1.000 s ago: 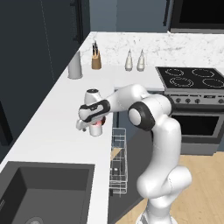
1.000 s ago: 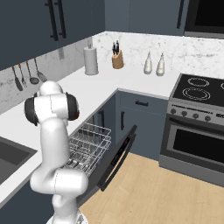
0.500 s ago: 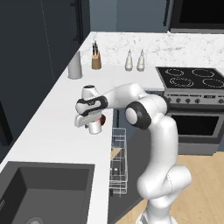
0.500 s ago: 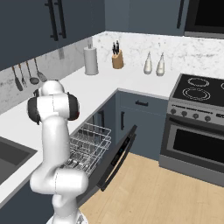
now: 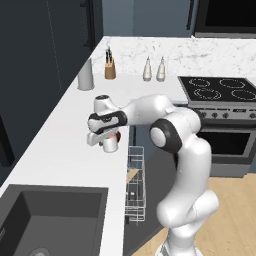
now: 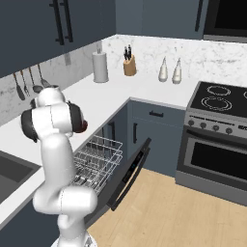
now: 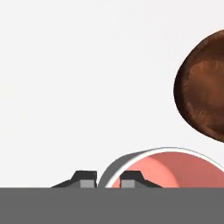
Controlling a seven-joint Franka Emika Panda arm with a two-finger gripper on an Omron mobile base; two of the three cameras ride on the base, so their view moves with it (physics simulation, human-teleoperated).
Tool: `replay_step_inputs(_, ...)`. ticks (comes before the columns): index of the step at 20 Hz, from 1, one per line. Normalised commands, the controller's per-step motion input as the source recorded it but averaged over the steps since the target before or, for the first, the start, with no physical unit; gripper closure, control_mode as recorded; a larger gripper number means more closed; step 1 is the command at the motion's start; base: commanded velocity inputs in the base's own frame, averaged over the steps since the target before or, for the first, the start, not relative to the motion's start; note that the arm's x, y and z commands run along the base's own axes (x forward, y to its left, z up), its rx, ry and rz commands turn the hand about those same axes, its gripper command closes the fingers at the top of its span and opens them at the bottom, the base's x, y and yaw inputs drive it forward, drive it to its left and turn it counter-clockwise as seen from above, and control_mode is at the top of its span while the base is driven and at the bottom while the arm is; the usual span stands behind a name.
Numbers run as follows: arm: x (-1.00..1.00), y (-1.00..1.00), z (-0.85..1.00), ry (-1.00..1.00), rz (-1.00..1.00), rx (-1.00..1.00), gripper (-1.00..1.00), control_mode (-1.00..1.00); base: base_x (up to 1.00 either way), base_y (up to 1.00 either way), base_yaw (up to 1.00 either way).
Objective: Pick up the cup and bowl from the counter, place them in the dishwasher, and close the dishwasher door.
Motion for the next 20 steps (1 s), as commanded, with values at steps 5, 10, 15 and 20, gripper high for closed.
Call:
replay_step_inputs(5, -0.62, -0.59, 0.31, -0.26, 0.05, 0.12, 1.0, -1.0, 0.0, 0.0, 0.0)
replay_step_inputs(10, -0.44, -0.7, 0.43, -0.07, 0.0, 0.2, 1.0, -1.0, 0.0, 0.0, 0.0)
replay_step_inputs(15, -0.35, -0.68, 0.51, -0.01, 0.01, 0.2, 1.0, -1.0, 0.0, 0.0, 0.0)
replay_step_inputs(20, -0.21, -0.48, 0.39, 0.0, 0.08, 0.17, 1.0, -1.0, 0.0, 0.0, 0.0)
